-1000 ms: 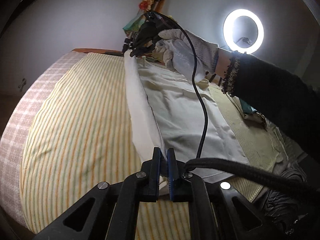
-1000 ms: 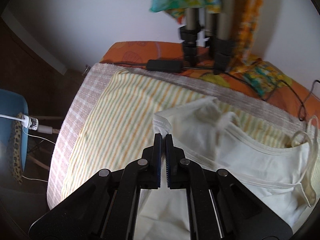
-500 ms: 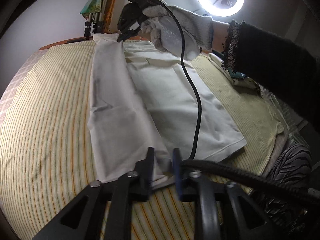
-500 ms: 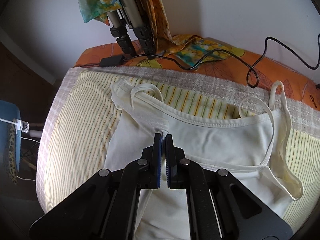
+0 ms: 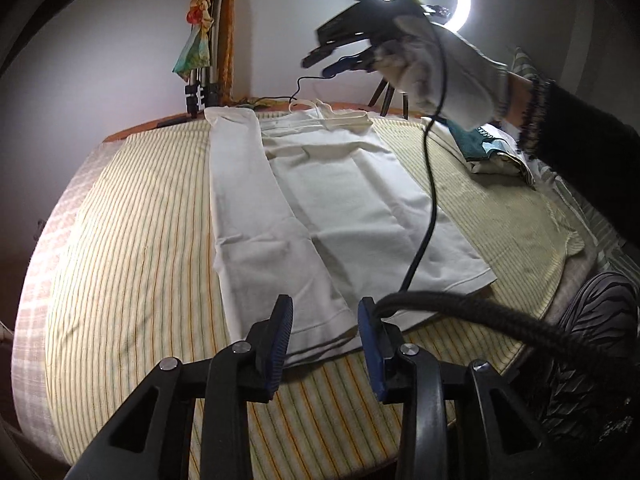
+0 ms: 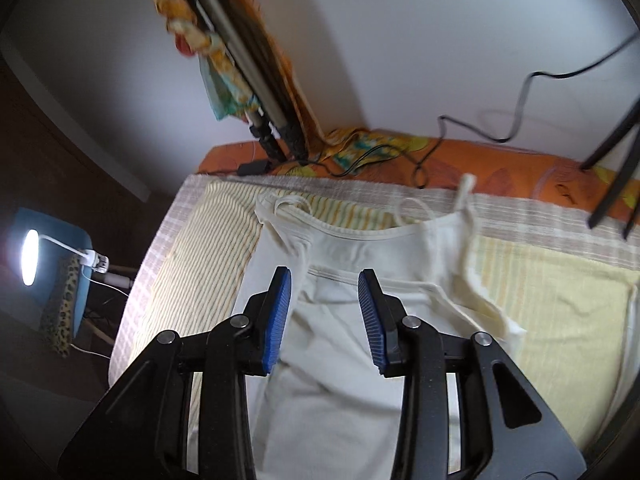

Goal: Fold small clothes
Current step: 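Move both grippers to the opposite side edge of the tank top, then grasp that side edge with both grippers, fold it over lengthwise, release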

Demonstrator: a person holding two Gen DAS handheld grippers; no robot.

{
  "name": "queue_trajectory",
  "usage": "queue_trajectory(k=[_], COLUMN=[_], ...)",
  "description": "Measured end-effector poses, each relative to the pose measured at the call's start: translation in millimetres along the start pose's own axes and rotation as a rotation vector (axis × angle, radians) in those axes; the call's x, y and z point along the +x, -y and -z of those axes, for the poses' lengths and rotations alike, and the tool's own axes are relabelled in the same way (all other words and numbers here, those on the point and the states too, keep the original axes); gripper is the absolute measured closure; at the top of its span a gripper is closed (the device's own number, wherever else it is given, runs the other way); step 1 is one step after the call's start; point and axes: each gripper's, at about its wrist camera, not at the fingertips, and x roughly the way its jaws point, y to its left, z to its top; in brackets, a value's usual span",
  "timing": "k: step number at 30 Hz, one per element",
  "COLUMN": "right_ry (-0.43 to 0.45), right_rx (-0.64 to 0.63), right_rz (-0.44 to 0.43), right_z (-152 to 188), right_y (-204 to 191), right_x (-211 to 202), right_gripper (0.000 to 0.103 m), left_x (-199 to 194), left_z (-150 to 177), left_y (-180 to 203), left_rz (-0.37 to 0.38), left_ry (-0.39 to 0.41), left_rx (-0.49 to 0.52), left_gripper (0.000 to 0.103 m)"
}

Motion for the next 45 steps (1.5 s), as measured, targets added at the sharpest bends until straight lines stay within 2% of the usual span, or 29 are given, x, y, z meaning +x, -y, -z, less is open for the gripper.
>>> queue_trajectory(k=[9,15,22,27,30,33,34,38,41,43,45], right_ry=[0.097,0.090,0.024,-0.037,-0.071,-0.079,-0.077,-0.083,-0.087,-0.090,-0.089], right_rx=[0.107,0.120,0.109,0.055,0.015,-0.008,-0.012,-0.021,-0.031,-0.031,-0.032], right_rz=[0.057,0.088,0.075,0.046,0.043,0.034,0.029,0.012,0.019,0.023,0.035], right_z=[23.7,52.3,68.1,69.9,71.3,69.7,68.5,60.1,53.0,48.4,43.8], right_y=[79.7,121.3,138.2,130.8,126.1,124.1,124.0,123.8,125.0,127.2,128.7], right_x=[-103.1,-131.1,-105.5,-69.5,-49.3,-34.4,-30.1,-13.3,0.6,11.5,20.7], right_gripper=[0.066,0.066,0.066,0.066,0.065,0.051,0.049,0.049,0.050,0.050,0.050], left_x=[-2.2,14.4,45.7,70.8,85.8,99.1,102.9,113.6,119.5,122.7,124.3], left_z=[-4.8,-16.4,-28.0,-26.2,-20.3,-17.8,-17.5,-16.7,-17.3,-20.3,-23.7], left_y=[25.8,46.0,103.5,138.1,153.7,162.1,164.3,171.2,173.0,170.9,165.8], left_rz=[0.022,0.035,0.109,0.164,0.165,0.153,0.152,0.131,0.103,0.109,0.133], left_ry=[0.019,0.032,0.045,-0.001,-0.043,-0.069,-0.074,-0.082,-0.072,-0.067,-0.072], left_rx=[0.064,0.074,0.152,0.203,0.248,0.261,0.263,0.283,0.284,0.266,0.244], left_gripper=[0.071,0.071,0.070,0.065,0.063,0.060,0.060,0.059,0.064,0.077,0.096])
